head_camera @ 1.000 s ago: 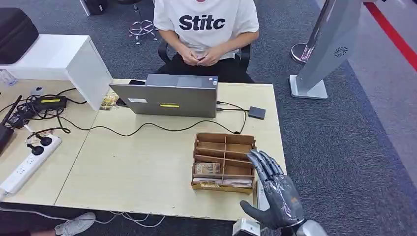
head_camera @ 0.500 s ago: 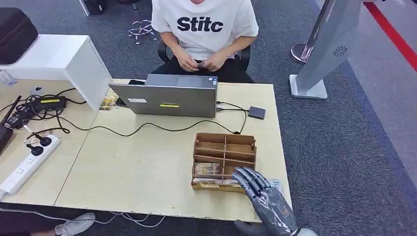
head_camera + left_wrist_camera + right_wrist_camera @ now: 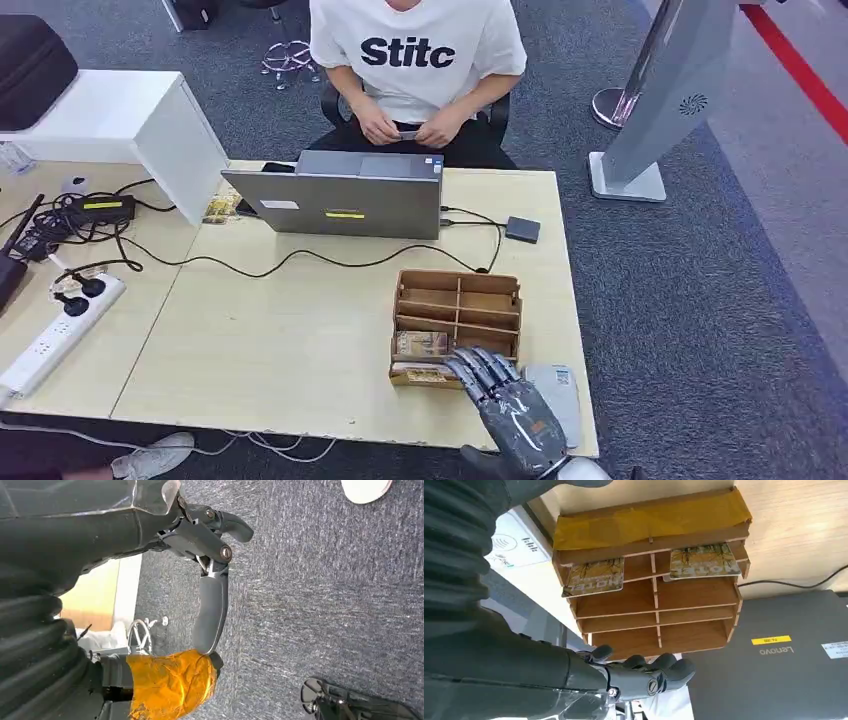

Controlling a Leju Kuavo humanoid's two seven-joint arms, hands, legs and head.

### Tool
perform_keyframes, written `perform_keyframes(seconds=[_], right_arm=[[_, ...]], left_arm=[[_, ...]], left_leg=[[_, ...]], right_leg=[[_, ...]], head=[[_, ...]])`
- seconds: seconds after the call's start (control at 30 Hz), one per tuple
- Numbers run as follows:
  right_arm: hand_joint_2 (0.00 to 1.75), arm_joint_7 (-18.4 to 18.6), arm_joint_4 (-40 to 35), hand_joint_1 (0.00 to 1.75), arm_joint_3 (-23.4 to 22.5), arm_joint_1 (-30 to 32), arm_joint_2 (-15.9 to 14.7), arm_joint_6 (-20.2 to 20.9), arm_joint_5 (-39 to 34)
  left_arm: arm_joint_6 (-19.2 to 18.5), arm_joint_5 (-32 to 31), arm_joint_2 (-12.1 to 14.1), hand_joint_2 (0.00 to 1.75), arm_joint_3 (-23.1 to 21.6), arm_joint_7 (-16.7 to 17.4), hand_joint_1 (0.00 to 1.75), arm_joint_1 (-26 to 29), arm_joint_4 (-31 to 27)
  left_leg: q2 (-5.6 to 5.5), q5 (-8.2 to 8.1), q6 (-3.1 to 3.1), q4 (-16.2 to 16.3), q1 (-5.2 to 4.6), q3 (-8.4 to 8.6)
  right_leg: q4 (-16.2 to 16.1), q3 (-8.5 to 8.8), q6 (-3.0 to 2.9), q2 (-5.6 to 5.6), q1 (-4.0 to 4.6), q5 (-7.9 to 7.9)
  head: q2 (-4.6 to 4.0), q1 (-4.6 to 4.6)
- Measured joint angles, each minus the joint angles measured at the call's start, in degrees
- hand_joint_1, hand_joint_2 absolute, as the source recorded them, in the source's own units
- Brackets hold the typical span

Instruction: Pass the card to the sensor for recognition and then transmit it.

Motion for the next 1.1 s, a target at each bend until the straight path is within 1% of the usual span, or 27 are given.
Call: perform_keyframes(seconds=[0.23,0.4,0.63,0.77,0.93,1.1], right_arm=[[1.75,4.0,3.1,0.0,0.6,-1.4,2.1,-0.5,4.9],[1.75,4.4,4.5,0.0,0.6,-1.8,3.1,-0.7,5.4],[1.75,7.1,5.9,0.0,0.5,-2.3,4.6,-1.9,9.0],[1.75,8.1,6.4,0.0,-0.2,-2.3,5.8,-2.6,11.2],[1.75,8.5,6.7,0.0,-1.3,-2.3,7.0,-2.8,11.9],[1.75,11.0,7.3,0.0,-3.0,-2.3,8.4,-3.2,15.7]], left_arm=[[0.0,0.0,0.0,1.75,0.0,0.0,0.0,0.0,0.0],[0.0,0.0,0.0,1.75,0.0,0.0,0.0,0.0,0.0],[0.1,0.2,0.0,1.75,0.0,0.0,0.0,0.0,0.0],[0.1,0.2,0.0,1.75,0.0,0.0,0.0,0.0,0.0],[0.2,0.4,0.0,1.75,0.0,0.0,0.0,0.0,0.0],[0.2,0.5,0.0,1.75,0.0,0.0,0.0,0.0,0.0]], left_leg=[[0.0,0.0,0.0,0.0,0.0,0.0],[0.0,0.0,0.0,0.0,0.0,0.0],[0.0,0.0,0.0,0.0,0.0,0.0],[0.0,0.0,0.0,0.0,0.0,0.0],[0.0,0.0,0.0,0.0,0.0,0.0],[0.0,0.0,0.0,0.0,0.0,0.0]], right_leg=[[0.0,0.0,0.0,0.0,0.0,0.0],[0.0,0.0,0.0,0.0,0.0,0.0],[0.0,0.0,0.0,0.0,0.0,0.0],[0.0,0.0,0.0,0.0,0.0,0.0],[0.0,0.0,0.0,0.0,0.0,0.0],[0.0,0.0,0.0,0.0,0.0,0.0]], head=[[0.0,-0.02],[0.0,0.0],[0.0,-0.02],[0.0,-0.02],[0.0,0.0],[0.0,0.0]])
